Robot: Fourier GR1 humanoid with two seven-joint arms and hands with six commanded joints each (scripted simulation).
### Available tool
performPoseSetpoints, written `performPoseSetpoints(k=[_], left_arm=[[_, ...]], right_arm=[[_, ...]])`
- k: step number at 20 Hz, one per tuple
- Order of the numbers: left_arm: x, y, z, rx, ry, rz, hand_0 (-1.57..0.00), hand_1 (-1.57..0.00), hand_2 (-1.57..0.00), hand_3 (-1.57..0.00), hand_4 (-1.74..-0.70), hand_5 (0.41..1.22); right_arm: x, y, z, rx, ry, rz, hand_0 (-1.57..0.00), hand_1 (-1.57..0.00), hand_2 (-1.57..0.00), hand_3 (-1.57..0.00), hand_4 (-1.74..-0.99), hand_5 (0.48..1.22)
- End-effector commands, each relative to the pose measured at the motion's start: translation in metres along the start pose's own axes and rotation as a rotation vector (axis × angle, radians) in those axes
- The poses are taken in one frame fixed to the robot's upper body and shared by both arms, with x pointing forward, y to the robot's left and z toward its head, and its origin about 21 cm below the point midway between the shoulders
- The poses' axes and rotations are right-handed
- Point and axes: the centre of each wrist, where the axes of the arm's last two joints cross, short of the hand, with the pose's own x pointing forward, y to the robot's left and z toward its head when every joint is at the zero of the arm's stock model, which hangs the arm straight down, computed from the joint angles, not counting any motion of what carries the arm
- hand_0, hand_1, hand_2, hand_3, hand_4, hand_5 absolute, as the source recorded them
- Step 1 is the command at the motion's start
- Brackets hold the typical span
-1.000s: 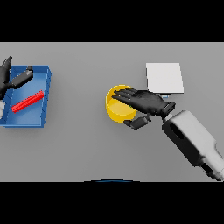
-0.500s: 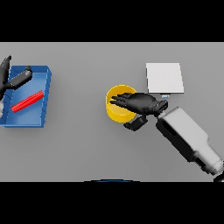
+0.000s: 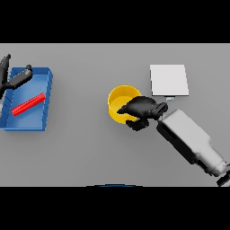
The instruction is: Pick up the red beaker and tilt it to pour out 1 green nut into yellow bowl. Pick up the yellow bowl and place it on the metallic measuring scale.
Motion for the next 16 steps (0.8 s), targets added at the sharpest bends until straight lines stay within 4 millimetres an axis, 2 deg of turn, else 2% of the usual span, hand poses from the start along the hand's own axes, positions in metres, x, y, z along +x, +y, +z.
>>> performPoseSetpoints(k=[1, 3, 4, 6, 8, 11, 15, 16], left_arm=[[-0.001, -0.001, 0.001, -0.002, -0.004, -0.001, 0.00, 0.00, 0.00, 0.00, -0.80, 0.725], [-0.002, -0.003, 0.003, -0.001, 0.003, 0.006, 0.00, 0.00, 0.00, 0.00, -0.80, 0.727], [0.001, -0.002, 0.003, 0.001, 0.001, 0.000, 0.00, 0.00, 0.00, 0.00, -0.80, 0.728], [-0.001, -0.004, 0.004, -0.007, 0.007, -0.003, 0.00, 0.00, 0.00, 0.00, -0.80, 0.727], [0.002, -0.004, 0.005, -0.005, 0.004, 0.005, 0.00, 0.00, 0.00, 0.00, -0.80, 0.725], [0.002, 0.000, 0.006, 0.005, -0.003, 0.008, 0.00, 0.00, 0.00, 0.00, -0.81, 0.724], [0.000, 0.000, 0.007, 0.001, 0.003, 0.002, 0.00, 0.00, 0.00, 0.00, -0.80, 0.724], [-0.001, 0.003, 0.006, 0.005, 0.006, 0.002, 0.00, 0.00, 0.00, 0.00, -0.80, 0.723]], right_arm=[[0.003, 0.002, -0.002, 0.005, 0.011, -0.001, -0.72, -0.66, -0.62, -0.47, -1.488, 1.016], [-0.002, -0.001, 0.001, 0.040, -0.018, -0.013, -1.03, -0.99, -0.97, -0.69, -1.571, 1.090], [-0.001, -0.002, 0.002, 0.057, -0.019, -0.014, -1.14, -1.11, -1.09, -0.87, -1.604, 1.116], [-0.001, -0.004, 0.003, 0.073, -0.019, -0.023, -1.29, -1.27, -1.26, -1.02, -1.649, 1.154], [0.000, -0.004, 0.006, 0.069, -0.012, -0.028, -1.39, -1.38, -1.31, -1.14, -1.682, 1.178], [-0.001, -0.005, 0.009, 0.064, -0.019, -0.031, -1.48, -1.47, -1.42, -1.18, -1.711, 1.199], [-0.002, -0.020, 0.021, 0.038, -0.018, -0.030, -1.53, -1.53, -1.49, -1.19, -1.729, 1.212], [-0.002, -0.025, 0.028, 0.034, -0.027, -0.028, -1.54, -1.54, -1.47, -1.27, -1.731, 1.214]])
